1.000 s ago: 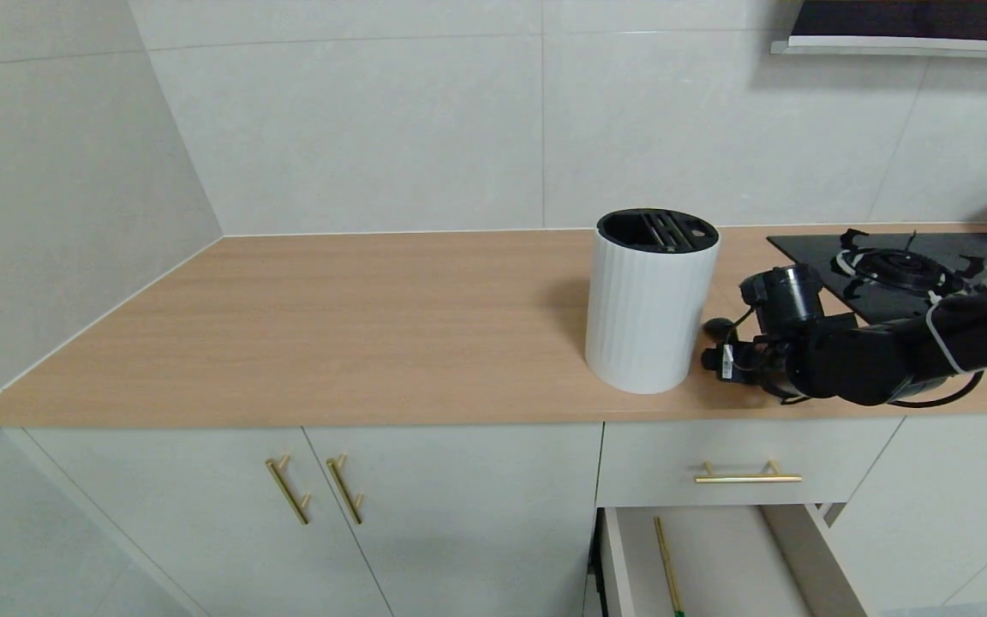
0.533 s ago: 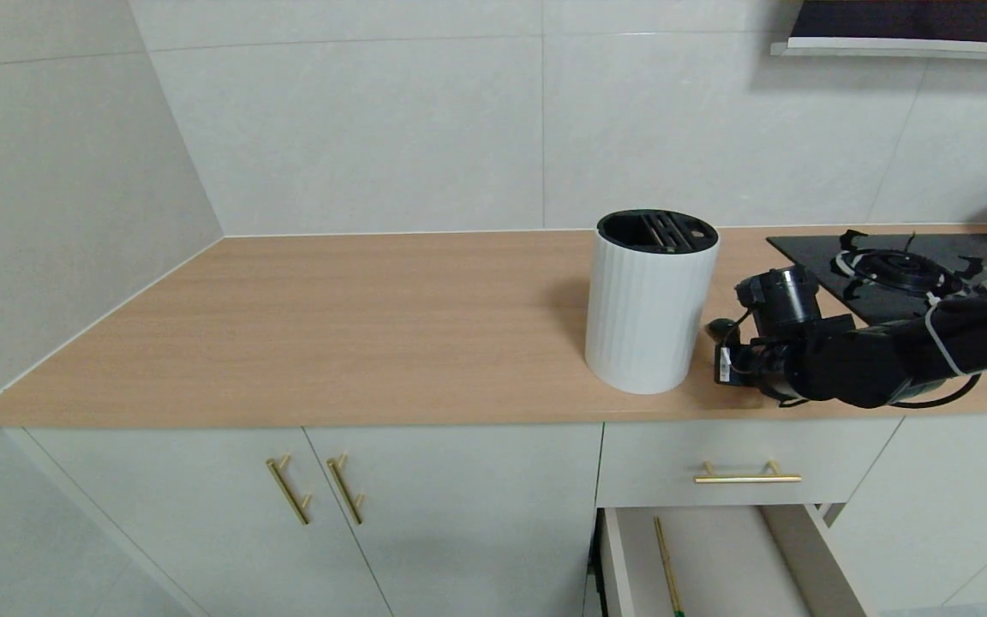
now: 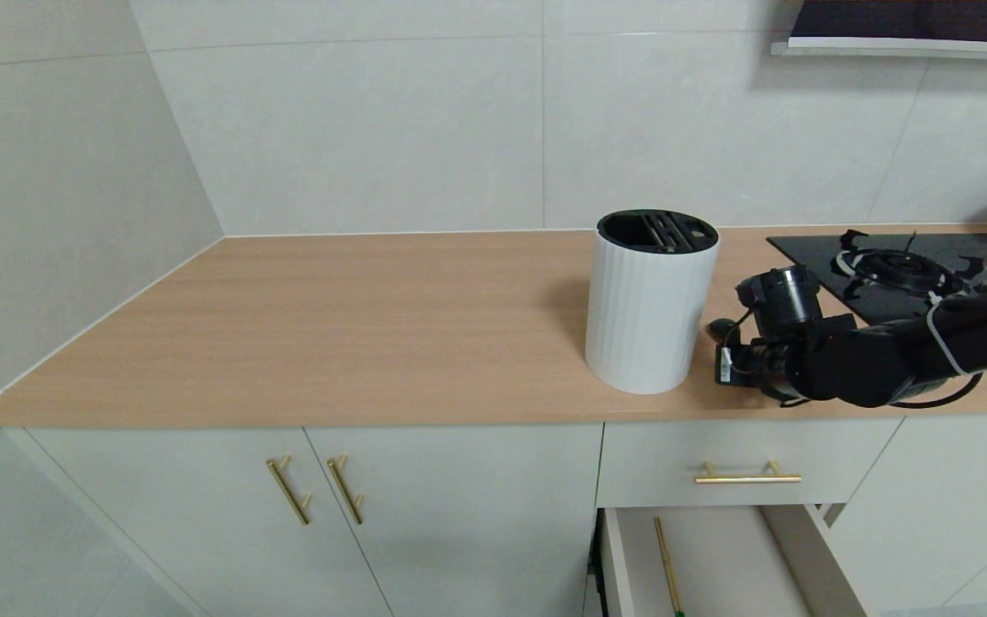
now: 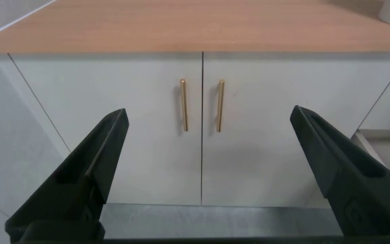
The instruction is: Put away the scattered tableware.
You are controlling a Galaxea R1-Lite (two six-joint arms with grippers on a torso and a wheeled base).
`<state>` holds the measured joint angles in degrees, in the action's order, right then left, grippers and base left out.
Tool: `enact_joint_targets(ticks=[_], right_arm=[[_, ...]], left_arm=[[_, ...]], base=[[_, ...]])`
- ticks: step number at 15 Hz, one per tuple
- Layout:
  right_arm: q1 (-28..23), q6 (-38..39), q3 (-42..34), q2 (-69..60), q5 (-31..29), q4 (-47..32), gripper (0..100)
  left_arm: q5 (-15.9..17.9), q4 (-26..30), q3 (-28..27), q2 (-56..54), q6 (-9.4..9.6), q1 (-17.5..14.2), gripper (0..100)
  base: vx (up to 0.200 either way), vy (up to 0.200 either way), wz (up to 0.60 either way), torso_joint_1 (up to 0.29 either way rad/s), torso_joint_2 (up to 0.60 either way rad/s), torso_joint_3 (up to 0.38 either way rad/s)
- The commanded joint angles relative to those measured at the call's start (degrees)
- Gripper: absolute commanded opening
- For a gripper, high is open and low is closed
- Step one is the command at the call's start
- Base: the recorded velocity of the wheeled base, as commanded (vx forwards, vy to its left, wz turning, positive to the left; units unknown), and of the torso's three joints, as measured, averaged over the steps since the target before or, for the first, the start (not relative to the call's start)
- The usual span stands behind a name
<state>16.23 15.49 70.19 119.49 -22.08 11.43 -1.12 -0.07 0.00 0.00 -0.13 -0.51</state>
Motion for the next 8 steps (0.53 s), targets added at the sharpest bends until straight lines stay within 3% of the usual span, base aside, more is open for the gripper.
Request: enact_joint_targets(ticks=[1,8], right_arm=[[-0.2,0.1,0.0,-1.5,-0.1,0.1,0],[-0.4,0.3,0.0,-2.7,-0.1,0.3,0]], left_arm=[[0.0,0.0,0.0,0.0,-0.04,0.0,100],[-0.1,0.0,0.0,0.0,-0.04,0.0,100]], base=[[0.000,0.000,0.00,0.000,0.00,0.000],[0.000,0.000,0.00,0.000,0.00,0.000]])
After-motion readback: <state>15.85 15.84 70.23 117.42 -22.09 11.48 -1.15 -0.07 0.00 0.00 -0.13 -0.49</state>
